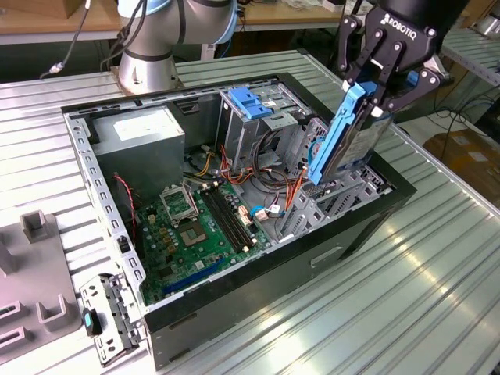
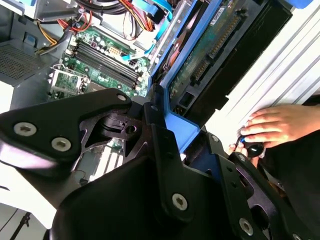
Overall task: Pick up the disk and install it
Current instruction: 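Insert the disk into the insertion slot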
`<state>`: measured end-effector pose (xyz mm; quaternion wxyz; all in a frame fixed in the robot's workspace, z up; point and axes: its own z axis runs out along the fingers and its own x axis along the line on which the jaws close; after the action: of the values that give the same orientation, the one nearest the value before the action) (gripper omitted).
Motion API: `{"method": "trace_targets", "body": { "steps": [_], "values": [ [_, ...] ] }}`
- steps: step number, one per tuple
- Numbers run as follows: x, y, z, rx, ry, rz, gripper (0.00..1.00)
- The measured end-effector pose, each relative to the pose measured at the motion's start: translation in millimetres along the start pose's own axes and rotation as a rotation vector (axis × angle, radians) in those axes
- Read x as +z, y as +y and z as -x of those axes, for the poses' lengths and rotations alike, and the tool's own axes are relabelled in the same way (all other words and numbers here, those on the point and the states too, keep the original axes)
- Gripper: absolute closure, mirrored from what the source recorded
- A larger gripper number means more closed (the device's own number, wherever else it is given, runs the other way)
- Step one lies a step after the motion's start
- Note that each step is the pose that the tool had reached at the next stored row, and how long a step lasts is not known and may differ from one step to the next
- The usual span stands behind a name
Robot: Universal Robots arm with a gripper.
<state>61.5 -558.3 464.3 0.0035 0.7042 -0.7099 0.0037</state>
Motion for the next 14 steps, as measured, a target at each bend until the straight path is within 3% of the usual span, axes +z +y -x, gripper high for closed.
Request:
{"method": "trace_targets", "body": {
  "steps": [2, 14],
  "values": [
    [1.8, 0.6, -0.9, -0.002, -0.0022, 0.0, 0.63],
    [16.4, 1.5, -0.8, -0.014, -0.0022, -0.0001, 0.63]
  ]
}}
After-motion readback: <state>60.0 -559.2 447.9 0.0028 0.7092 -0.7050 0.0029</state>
